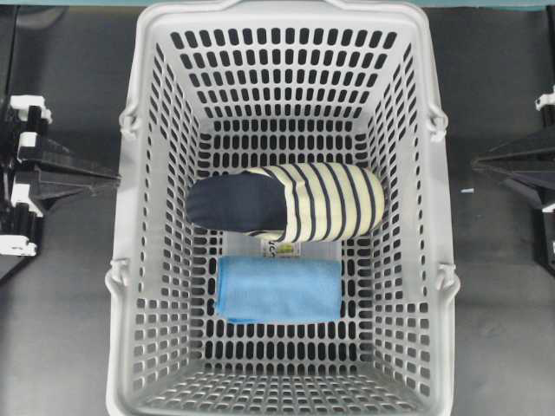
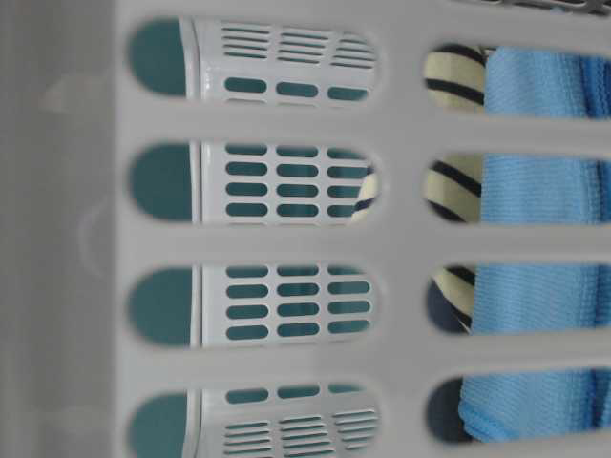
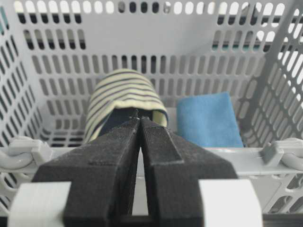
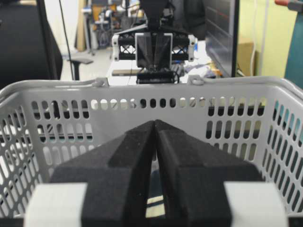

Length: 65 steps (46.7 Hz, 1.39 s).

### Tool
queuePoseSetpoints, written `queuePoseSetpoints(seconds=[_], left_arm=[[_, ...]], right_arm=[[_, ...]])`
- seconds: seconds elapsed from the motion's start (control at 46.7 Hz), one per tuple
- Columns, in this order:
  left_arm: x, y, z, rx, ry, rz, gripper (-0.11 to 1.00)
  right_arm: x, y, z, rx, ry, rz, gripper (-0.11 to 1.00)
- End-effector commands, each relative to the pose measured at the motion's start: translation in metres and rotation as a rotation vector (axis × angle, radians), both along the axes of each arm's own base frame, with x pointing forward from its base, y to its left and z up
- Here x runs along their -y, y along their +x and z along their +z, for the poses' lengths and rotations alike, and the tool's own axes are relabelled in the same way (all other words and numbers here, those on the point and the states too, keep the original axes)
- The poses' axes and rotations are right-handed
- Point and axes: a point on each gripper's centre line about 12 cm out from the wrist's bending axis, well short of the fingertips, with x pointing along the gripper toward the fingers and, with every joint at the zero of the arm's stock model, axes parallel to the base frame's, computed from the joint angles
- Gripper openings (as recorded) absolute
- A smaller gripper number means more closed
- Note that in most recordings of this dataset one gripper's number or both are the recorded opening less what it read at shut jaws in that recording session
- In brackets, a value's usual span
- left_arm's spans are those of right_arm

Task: Pick up the blue cloth from the shopping basket with the left arm.
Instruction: 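Move the left gripper over the basket toward the blue cloth, then lower the open left gripper into the basket onto the blue cloth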

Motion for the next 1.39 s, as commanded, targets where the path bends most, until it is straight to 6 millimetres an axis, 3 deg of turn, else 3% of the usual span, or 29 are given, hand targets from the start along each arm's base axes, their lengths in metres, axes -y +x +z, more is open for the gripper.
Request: queuePoseSetpoints(seconds=[0.0, 0.064, 0.129, 0.364, 0.557, 0.664, 0.836, 0.879, 0.943, 0.986, 1.05, 1.243, 1.307, 1.371], left_arm=[[0.004, 0.004, 0.019, 0.017, 0.036, -0.021, 0.06], [0.006, 0.009, 0.028, -0.022, 0.037, -0.029, 0.01], [0.008, 0.013, 0.036, -0.070, 0.038, -0.035, 0.00], [0.014, 0.036, 0.069, -0.264, 0.046, -0.055, 0.00], [0.018, 0.062, 0.075, -0.380, 0.056, -0.061, 0.00], [0.023, 0.083, 0.074, -0.442, 0.065, -0.072, 0.00], [0.033, 0.115, 0.072, -0.558, 0.068, -0.091, 0.00], [0.034, 0.124, 0.069, -0.600, 0.069, -0.091, 0.00], [0.036, 0.135, 0.066, -0.652, 0.073, -0.091, 0.01], [0.037, 0.145, 0.063, -0.689, 0.072, -0.088, 0.04], [0.038, 0.157, 0.061, -0.725, 0.074, -0.087, 0.18], [0.046, 0.194, 0.045, -0.853, 0.061, -0.083, 0.75], [0.053, 0.206, 0.036, -0.894, 0.049, -0.086, 0.87], [0.061, 0.216, 0.027, -0.921, 0.036, -0.091, 0.91]], right_arm=[[-0.001, 0.002, 0.005, 0.014, 0.008, 0.005, 0.01], [0.000, 0.002, 0.007, 0.014, 0.021, 0.003, 0.06], [0.000, 0.002, 0.007, 0.009, 0.032, 0.003, -0.01], [-0.001, 0.004, 0.011, -0.040, 0.052, 0.005, -0.01], [-0.001, 0.005, 0.011, -0.092, 0.051, 0.005, 0.02], [-0.001, 0.004, 0.010, -0.100, 0.052, 0.005, 0.23], [-0.001, 0.004, 0.010, -0.107, 0.054, 0.005, 0.74], [-0.001, 0.004, 0.009, -0.118, 0.052, 0.005, 0.81], [-0.001, 0.004, 0.008, -0.126, 0.052, 0.005, 0.81], [-0.001, 0.004, 0.008, -0.129, 0.052, 0.005, 0.80], [-0.001, 0.003, 0.008, -0.127, 0.052, 0.005, 0.79], [-0.001, 0.003, 0.010, -0.117, 0.051, 0.005, 0.79], [-0.001, 0.002, 0.010, -0.113, 0.049, 0.005, 0.79], [-0.001, 0.002, 0.011, -0.112, 0.046, 0.004, 0.79]])
